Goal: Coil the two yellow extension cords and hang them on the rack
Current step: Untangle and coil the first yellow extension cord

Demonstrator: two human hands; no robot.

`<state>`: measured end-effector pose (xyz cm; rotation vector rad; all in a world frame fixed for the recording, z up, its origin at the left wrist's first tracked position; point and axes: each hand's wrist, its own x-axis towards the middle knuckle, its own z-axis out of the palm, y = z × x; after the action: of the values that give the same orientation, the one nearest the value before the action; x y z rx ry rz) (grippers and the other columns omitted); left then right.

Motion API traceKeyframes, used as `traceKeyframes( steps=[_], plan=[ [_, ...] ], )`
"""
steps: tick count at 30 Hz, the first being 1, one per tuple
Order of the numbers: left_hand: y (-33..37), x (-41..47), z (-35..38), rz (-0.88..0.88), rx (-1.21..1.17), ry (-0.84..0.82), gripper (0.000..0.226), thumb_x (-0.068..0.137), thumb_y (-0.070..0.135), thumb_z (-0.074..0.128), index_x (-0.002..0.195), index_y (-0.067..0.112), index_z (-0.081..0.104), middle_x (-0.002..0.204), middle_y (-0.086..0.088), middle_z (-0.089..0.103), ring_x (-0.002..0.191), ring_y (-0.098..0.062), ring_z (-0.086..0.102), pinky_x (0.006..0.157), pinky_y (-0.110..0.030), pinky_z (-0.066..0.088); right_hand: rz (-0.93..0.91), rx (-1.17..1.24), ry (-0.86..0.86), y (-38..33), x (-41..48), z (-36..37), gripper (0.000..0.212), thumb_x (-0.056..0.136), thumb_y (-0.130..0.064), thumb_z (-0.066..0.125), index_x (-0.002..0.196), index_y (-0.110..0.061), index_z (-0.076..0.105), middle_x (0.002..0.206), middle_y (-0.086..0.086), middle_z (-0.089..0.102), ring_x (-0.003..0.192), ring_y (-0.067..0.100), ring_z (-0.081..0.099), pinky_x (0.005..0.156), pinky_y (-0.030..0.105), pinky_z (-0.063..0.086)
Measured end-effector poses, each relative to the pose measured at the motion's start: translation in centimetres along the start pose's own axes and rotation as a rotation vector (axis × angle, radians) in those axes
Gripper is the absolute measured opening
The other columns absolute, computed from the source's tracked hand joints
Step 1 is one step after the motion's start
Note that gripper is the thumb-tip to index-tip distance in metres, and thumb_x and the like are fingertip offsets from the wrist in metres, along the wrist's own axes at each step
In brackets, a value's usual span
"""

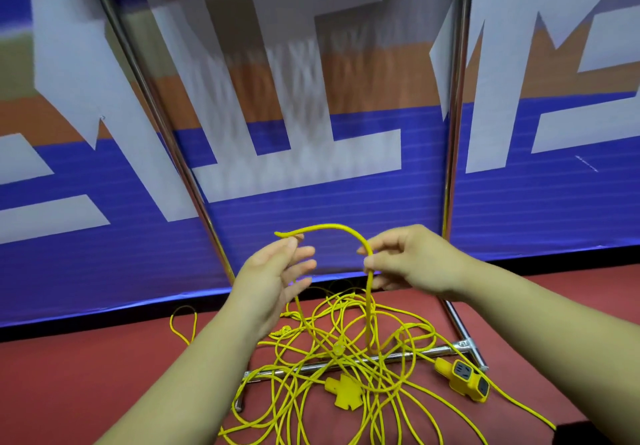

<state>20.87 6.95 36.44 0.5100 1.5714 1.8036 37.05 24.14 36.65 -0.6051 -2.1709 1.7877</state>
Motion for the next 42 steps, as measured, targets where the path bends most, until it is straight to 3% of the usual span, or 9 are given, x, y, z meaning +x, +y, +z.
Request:
traceKeyframes(
  steps=[3, 7, 12, 17, 21, 24, 29, 36, 42],
  plan=[
    [-1.9, -0.1, 0.3, -0.059, 0.362, -0.206, 0.050, 0.081, 0.043, 0.075, 0.127, 0.028, 0.064, 0.117, 0.007, 0.073, 0.109, -0.011, 0.068, 0.094, -0.037, 0.053, -0.010, 0.206, 0.069, -1.3, -0.2, 0.3, 0.013, 0.093, -0.010, 0.067, 0.105, -0.010, 0.069, 0.079, 0.005, 0.073, 0.073, 0.021, 0.075, 0.066, 0.027, 0.061],
    [-4.0, -0.4, 1.7, -0.008, 0.782, -0.462, 0.015, 0.096, 0.025, 0.066, 0.107, 0.020, 0.072, 0.077, 0.017, 0.067, 0.069, 0.005, 0.058, 0.068, -0.015, 0.044, -0.016, 0.354, 0.173, -1.8, -0.3, 0.3, 0.010, 0.093, -0.015, 0.067, 0.103, -0.015, 0.070, 0.083, 0.003, 0.075, 0.075, 0.021, 0.076, 0.062, 0.025, 0.060],
    [-2.9, 0.1, 1.6, -0.027, 0.558, -0.256, 0.021, 0.104, 0.022, 0.050, 0.100, 0.014, 0.069, 0.079, -0.002, 0.071, 0.073, -0.021, 0.072, 0.064, -0.026, 0.050, 0.016, 0.411, 0.196, -1.0, -0.2, -0.7, 0.013, 0.097, -0.016, 0.061, 0.107, -0.017, 0.069, 0.086, 0.006, 0.076, 0.084, 0.021, 0.076, 0.075, 0.029, 0.061],
    [0.0, 0.0, 1.0, 0.140, 0.425, -0.136, 0.025, 0.104, 0.026, 0.049, 0.099, 0.018, 0.072, 0.057, 0.002, 0.032, 0.051, -0.013, 0.032, 0.052, -0.029, 0.037, 0.164, 0.118, 0.059, 1.5, -0.3, -1.0, 0.021, 0.092, -0.015, 0.068, 0.112, -0.010, 0.065, 0.097, 0.022, 0.072, 0.095, 0.028, 0.074, 0.083, 0.036, 0.057],
    [2.0, -1.0, 0.6, 0.273, 0.668, -0.176, 0.034, 0.102, 0.044, 0.047, 0.087, 0.029, 0.073, 0.061, -0.009, 0.029, 0.053, -0.019, 0.026, 0.049, -0.029, 0.023, 0.012, -0.118, 0.265, 2.0, 0.4, -0.8, 0.044, 0.080, -0.022, 0.081, 0.116, -0.027, 0.058, 0.115, -0.006, 0.063, 0.099, 0.020, 0.068, 0.082, 0.035, 0.054],
    [2.6, -1.9, 0.9, 0.277, 0.631, -0.248, 0.036, 0.097, 0.048, 0.048, 0.081, 0.024, 0.071, 0.062, -0.012, 0.027, 0.055, -0.020, 0.023, 0.051, -0.032, 0.020, -0.122, -0.275, 0.043, 1.6, 0.3, -0.1, 0.060, 0.081, -0.027, 0.082, 0.131, -0.038, 0.051, 0.134, -0.015, 0.053, 0.114, 0.007, 0.059, 0.095, 0.027, 0.049],
    [3.3, -2.4, 0.1, 0.247, 0.497, -0.237, 0.036, 0.105, 0.028, 0.047, 0.085, 0.007, 0.068, 0.061, 0.000, 0.040, 0.055, -0.014, 0.039, 0.056, -0.024, 0.039, -0.113, -0.407, -0.127, 2.2, 0.4, 0.4, 0.008, 0.089, -0.024, 0.073, 0.097, -0.027, 0.073, 0.098, 0.003, 0.076, 0.090, 0.020, 0.069, 0.090, 0.039, 0.054],
    [0.3, -0.2, -2.6, 0.327, 1.006, 0.195, 0.016, 0.092, 0.026, 0.067, 0.107, 0.030, 0.068, 0.107, 0.004, 0.061, 0.097, -0.009, 0.060, 0.092, -0.030, 0.046, -0.034, -0.073, 0.032, -0.7, -0.2, -1.1, 0.007, 0.088, -0.010, 0.073, 0.093, -0.005, 0.072, 0.072, 0.008, 0.072, 0.062, 0.014, 0.067, 0.062, 0.027, 0.058],
    [-2.7, -1.6, 1.8, 0.256, 1.022, -0.403, 0.038, 0.085, 0.037, 0.075, 0.122, 0.031, 0.067, 0.110, 0.008, 0.063, 0.100, 0.001, 0.060, 0.091, -0.020, 0.045, 0.047, 0.294, 0.101, -2.3, -0.4, 0.6, 0.007, 0.090, -0.016, 0.072, 0.094, -0.011, 0.070, 0.080, 0.003, 0.073, 0.067, 0.013, 0.071, 0.054, 0.018, 0.055]
  ],
)
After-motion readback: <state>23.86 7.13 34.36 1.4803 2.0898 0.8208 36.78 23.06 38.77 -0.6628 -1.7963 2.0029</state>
